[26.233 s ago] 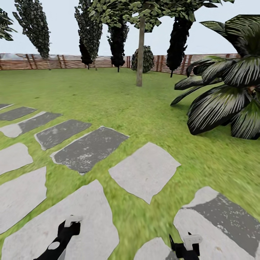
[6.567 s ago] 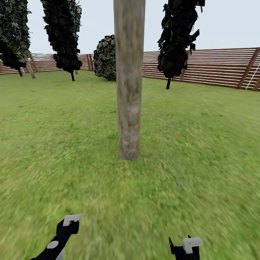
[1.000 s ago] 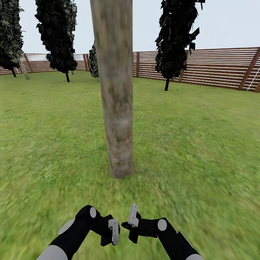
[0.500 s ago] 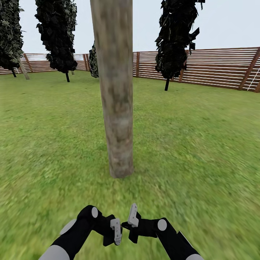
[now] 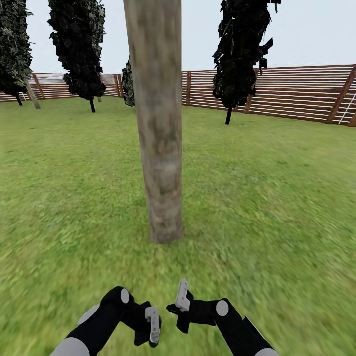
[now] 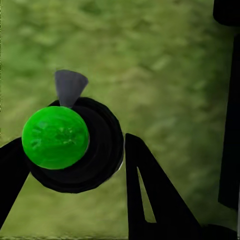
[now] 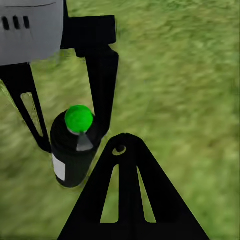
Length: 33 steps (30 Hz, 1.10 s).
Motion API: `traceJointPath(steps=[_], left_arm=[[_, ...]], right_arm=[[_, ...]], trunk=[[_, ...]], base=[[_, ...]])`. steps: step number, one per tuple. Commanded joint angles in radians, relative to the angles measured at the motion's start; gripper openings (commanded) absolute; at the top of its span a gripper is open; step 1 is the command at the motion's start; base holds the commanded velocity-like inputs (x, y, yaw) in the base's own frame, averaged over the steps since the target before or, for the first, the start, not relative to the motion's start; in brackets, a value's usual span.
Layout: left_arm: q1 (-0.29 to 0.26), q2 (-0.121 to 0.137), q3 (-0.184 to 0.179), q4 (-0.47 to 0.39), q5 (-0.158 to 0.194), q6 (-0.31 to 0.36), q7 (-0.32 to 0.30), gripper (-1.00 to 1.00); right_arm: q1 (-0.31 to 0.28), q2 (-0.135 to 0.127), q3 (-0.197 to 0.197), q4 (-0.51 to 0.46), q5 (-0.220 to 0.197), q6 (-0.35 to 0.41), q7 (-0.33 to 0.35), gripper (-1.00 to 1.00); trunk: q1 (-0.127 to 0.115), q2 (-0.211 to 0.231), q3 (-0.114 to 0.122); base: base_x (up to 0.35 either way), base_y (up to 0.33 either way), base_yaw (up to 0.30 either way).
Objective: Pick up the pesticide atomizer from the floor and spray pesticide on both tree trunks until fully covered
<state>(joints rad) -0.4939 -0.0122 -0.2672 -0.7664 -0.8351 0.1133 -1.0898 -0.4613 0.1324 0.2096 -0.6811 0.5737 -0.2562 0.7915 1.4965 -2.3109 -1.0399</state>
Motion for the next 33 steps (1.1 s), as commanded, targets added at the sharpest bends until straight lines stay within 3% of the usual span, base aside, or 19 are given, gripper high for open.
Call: traceJointPath(steps=[1,4,11,12,14,18,19,22,23,25,27,28,30,33], left_arm=[[0.0,0.01,0.0,0.0,0.001,0.0,0.001,-1.0],[0.0,0.034,0.001,0.001,0.001,0.0,0.001,-1.0],[0.0,0.12,0.005,0.001,0.002,0.003,0.001,-1.0],[0.0,0.137,0.006,0.0,0.002,0.003,0.0,-1.0],[0.0,0.185,0.009,-0.008,0.003,0.003,-0.002,-1.0],[0.0,0.243,0.042,-0.013,0.003,0.005,0.001,-1.0],[0.001,0.251,0.062,-0.014,0.003,0.005,0.003,-1.0],[0.006,0.26,0.19,-0.014,0.004,0.005,0.017,-1.0],[0.01,0.258,0.256,-0.013,0.006,0.005,0.041,-1.0],[0.013,0.256,0.327,-0.006,0.013,0.005,0.093,-1.0],[0.015,0.245,0.395,0.005,0.041,0.006,0.17,-1.0],[0.017,0.23,0.435,0.022,0.08,0.005,0.212,-1.0],[0.017,0.215,0.492,0.069,0.149,0.005,0.282,-1.0],[0.016,0.207,0.54,0.142,0.223,0.006,0.409,-1.0]], right_arm=[[0.0,0.0,0.0,0.0,0.0,0.0,0.0,-1.0],[0.0,0.0,-0.001,0.0,0.0,0.0,0.0,-1.0],[0.0,-0.002,-0.001,0.001,0.001,-0.001,0.0,-1.0],[0.0,-0.002,-0.001,0.001,0.001,-0.001,0.0,1.0],[0.0,-0.005,-0.003,0.002,0.001,-0.001,0.0,1.0],[0.0,-0.009,-0.008,0.004,0.002,-0.001,-0.001,1.0],[0.0,-0.01,-0.009,0.004,0.002,-0.001,-0.002,1.0],[0.001,-0.027,-0.015,0.006,0.001,-0.002,-0.008,1.0],[0.001,-0.052,-0.034,0.007,-0.001,-0.003,-0.01,1.0],[0.002,-0.088,-0.096,0.008,-0.002,-0.004,-0.02,1.0],[0.004,-0.115,-0.226,0.03,-0.002,-0.004,-0.068,1.0],[0.005,-0.123,-0.314,0.068,-0.002,-0.006,-0.125,1.0],[0.007,-0.133,-0.435,0.129,-0.002,-0.01,-0.245,1.0],[0.027,-0.156,-0.525,0.17,-0.002,-0.029,-0.425,1.0]], trunk=[[0.0,0.0,0.0],[0.0,0.0,0.0],[0.0,0.0,0.0],[0.0,0.0,0.0],[0.0,0.0,0.0],[0.0,0.0,0.0],[0.0,0.0,0.0],[0.0,0.0,0.0],[0.0,0.0,0.0],[0.0,0.0,0.0],[0.0,0.0,0.0],[0.0,0.0,0.0],[0.0,0.0,0.0],[0.0,0.0,0.0]], base=[[0.0,0.0,0.0],[0.0,0.0,0.0],[0.0,0.0,0.0],[0.0,0.0,0.0],[0.0,0.0,0.0],[0.0,0.0,0.0],[0.0,0.0,0.0],[0.0,0.0,0.0],[0.0,0.0,0.0],[0.0,0.0,0.0],[0.0,0.0,0.0],[0.0,0.0,0.0],[0.0,0.0,0.0],[0.0,0.0,0.0]])
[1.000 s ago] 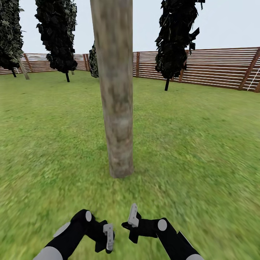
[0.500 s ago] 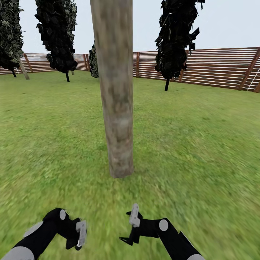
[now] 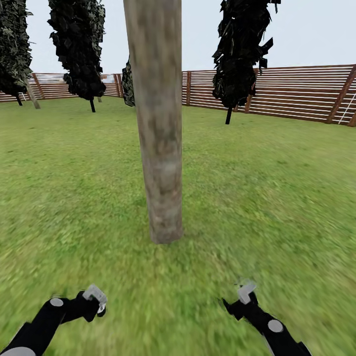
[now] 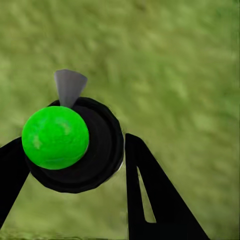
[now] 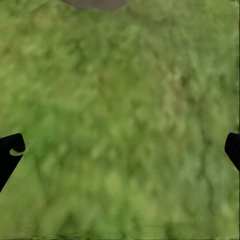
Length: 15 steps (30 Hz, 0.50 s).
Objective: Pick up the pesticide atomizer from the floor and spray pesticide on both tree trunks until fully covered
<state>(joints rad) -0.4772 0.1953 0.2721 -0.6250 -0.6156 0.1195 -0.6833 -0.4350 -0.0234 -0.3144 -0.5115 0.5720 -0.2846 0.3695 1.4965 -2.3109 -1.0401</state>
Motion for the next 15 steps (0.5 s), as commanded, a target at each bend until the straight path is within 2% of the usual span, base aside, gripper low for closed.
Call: traceJointPath(steps=[1,3,6,9,12,13,15], left_arm=[[-0.001,-0.003,0.006,0.021,0.02,0.002,0.04,-1.0],[-0.001,-0.015,0.013,0.056,0.052,0.007,0.107,-1.0],[-0.001,-0.032,0.013,0.076,0.079,0.004,0.141,-1.0],[0.0,-0.046,0.012,0.079,0.082,0.002,0.146,-1.0],[-0.001,-0.059,0.013,0.081,0.081,0.008,0.148,-1.0],[-0.001,-0.06,0.014,0.081,0.08,0.012,0.15,-1.0],[-0.001,-0.064,0.027,0.082,0.08,0.041,0.176,-1.0]], right_arm=[[0.016,-0.003,-0.011,0.005,-0.001,-0.019,-0.051,1.0],[0.054,-0.007,-0.024,0.011,-0.002,-0.089,-0.173,1.0],[0.116,-0.007,-0.03,0.025,-0.005,-0.164,-0.353,1.0],[0.142,-0.006,-0.031,0.051,-0.006,-0.192,-0.413,1.0],[0.149,0.001,-0.031,0.08,-0.015,-0.201,-0.427,1.0],[0.15,0.002,-0.031,0.085,-0.026,-0.202,-0.428,1.0],[0.151,0.004,-0.031,0.097,-0.093,-0.203,-0.43,1.0]], trunk=[[0.0,0.0,0.0],[0.0,0.0,0.0],[0.0,0.0,0.0],[0.0,0.0,0.0],[0.0,0.0,0.0],[0.0,0.0,0.0],[0.0,0.0,0.0]], base=[[0.0,0.0,0.0],[0.0,0.0,0.0],[0.0,0.0,0.0],[0.0,0.0,0.0],[0.069,0.0,0.0],[0.208,0.0,0.0],[0.295,-0.048,0.0]])
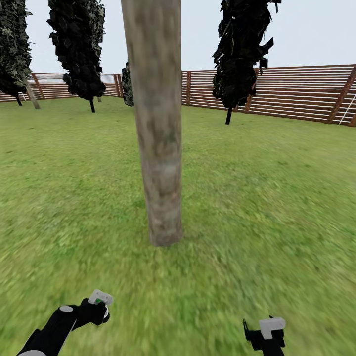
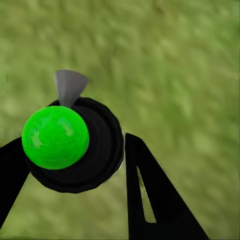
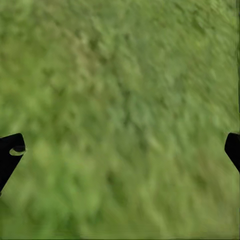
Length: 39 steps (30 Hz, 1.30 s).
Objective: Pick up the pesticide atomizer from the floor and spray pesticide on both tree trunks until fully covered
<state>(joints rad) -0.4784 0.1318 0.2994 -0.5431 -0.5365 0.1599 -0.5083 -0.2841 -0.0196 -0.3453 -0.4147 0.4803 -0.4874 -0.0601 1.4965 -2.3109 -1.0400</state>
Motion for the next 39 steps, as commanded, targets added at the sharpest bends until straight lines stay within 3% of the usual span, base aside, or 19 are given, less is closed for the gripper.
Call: traceJointPath(steps=[1,4,6,7,11,13,14,18,27,35,39], left_arm=[[0.0,-0.001,0.003,0.0,0.001,0.019,0.016,-1.0],[-0.001,-0.003,0.007,0.001,0.004,0.083,0.068,-1.0],[-0.005,-0.014,0.005,-0.001,0.004,0.116,0.085,-1.0],[-0.009,-0.033,0.003,-0.008,0.001,0.152,0.091,-1.0],[-0.016,-0.077,-0.004,-0.017,-0.005,0.261,0.102,-1.0],[-0.017,-0.083,-0.004,-0.023,-0.005,0.277,0.111,-1.0],[-0.045,-0.087,0.007,-0.109,0.006,0.29,0.139,-1.0],[-0.045,-0.091,0.007,-0.113,0.007,0.288,0.139,-1.0],[-0.047,-0.129,0.003,-0.112,0.007,0.282,0.143,-1.0],[-0.055,-0.21,-0.002,-0.114,0.006,0.281,0.146,-1.0],[-0.068,-0.202,0.002,-0.139,0.004,0.284,0.145,-1.0]], right_arm=[[0.0,0.0,0.0,0.002,-0.037,0.0,0.0,1.0],[0.0,-0.001,0.001,0.007,-0.146,-0.006,0.001,1.0],[0.001,-0.001,0.001,0.007,-0.17,-0.02,0.002,1.0],[0.001,-0.001,0.002,0.01,-0.177,-0.032,0.004,1.0],[0.002,-0.002,0.004,0.044,-0.183,-0.047,0.008,1.0],[0.002,-0.001,0.004,0.05,-0.183,-0.048,0.009,1.0],[0.002,-0.001,0.005,0.053,-0.183,-0.048,0.005,1.0],[0.002,-0.003,0.005,0.053,-0.183,-0.048,0.006,1.0],[0.002,-0.003,0.005,0.053,-0.183,-0.048,0.006,1.0],[0.002,-0.003,0.004,0.053,-0.183,-0.048,0.006,1.0],[0.002,-0.005,0.003,0.054,-0.183,-0.048,0.005,1.0]], trunk=[[0.0,0.0,0.0],[0.0,0.0,0.0],[0.0,0.0,0.0],[0.0,0.0,0.0],[0.0,0.0,0.0],[0.0,0.0,0.0],[0.0,0.0,0.0],[0.0,0.0,0.0],[0.0,0.0,0.0],[0.0,0.0,0.0],[0.0,0.0,0.0]], base=[[0.314,-0.1,0.0],[0.31,-0.154,0.0],[0.305,-0.185,0.0],[0.301,-0.191,0.0],[0.294,-0.197,0.0],[0.268,-0.224,0.0],[0.0,-0.099,-0.006],[0.027,-0.228,-0.001],[0.177,-0.211,0.0],[-0.097,-0.229,0.0],[-0.035,-0.032,0.0]])
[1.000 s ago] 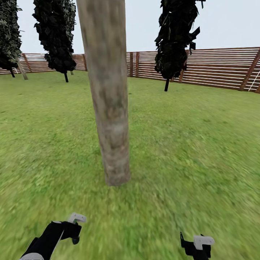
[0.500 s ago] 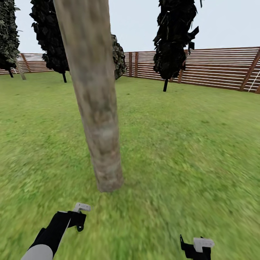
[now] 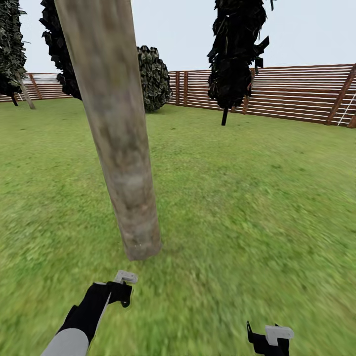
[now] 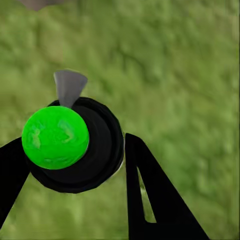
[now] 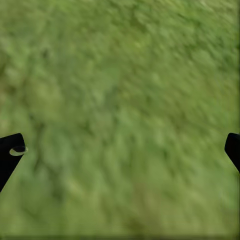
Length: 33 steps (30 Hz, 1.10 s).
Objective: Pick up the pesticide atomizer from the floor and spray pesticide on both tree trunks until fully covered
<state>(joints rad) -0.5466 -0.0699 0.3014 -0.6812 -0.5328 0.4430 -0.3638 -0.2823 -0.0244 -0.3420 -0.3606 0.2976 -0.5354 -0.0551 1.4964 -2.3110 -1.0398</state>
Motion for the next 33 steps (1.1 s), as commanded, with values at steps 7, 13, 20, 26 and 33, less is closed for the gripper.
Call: traceJointPath(steps=[7,13,20,26,33], left_arm=[[-0.009,0.069,0.016,-0.084,0.056,0.007,-0.002,-1.0],[-0.015,-0.026,0.002,-0.092,0.067,0.007,-0.007,-1.0],[-0.031,0.067,0.004,-0.2,0.094,0.034,-0.059,-1.0],[-0.053,0.014,-0.132,-0.249,0.098,0.075,-0.058,-1.0],[-0.141,0.041,-0.133,-0.282,0.098,0.194,-0.063,-1.0]], right_arm=[[0.0,-0.002,0.0,0.0,0.0,0.0,0.0,1.0],[0.0,-0.002,0.0,-0.001,-0.001,0.0,0.0,1.0],[0.0,-0.002,0.0,-0.001,-0.001,0.0,0.0,1.0],[0.0,-0.002,0.0,0.0,0.0,0.0,0.0,1.0],[0.0,-0.002,0.0,0.0,0.0,0.0,0.0,1.0]], trunk=[[0.0,0.0,0.0],[0.0,0.0,0.0],[0.0,0.0,0.0],[0.0,0.0,0.0],[0.0,0.0,0.0]], base=[[-0.002,-0.002,0.0],[0.0,0.0,0.0],[0.0,0.0,0.039],[-0.134,0.0,0.219],[-0.029,0.0,0.017]])
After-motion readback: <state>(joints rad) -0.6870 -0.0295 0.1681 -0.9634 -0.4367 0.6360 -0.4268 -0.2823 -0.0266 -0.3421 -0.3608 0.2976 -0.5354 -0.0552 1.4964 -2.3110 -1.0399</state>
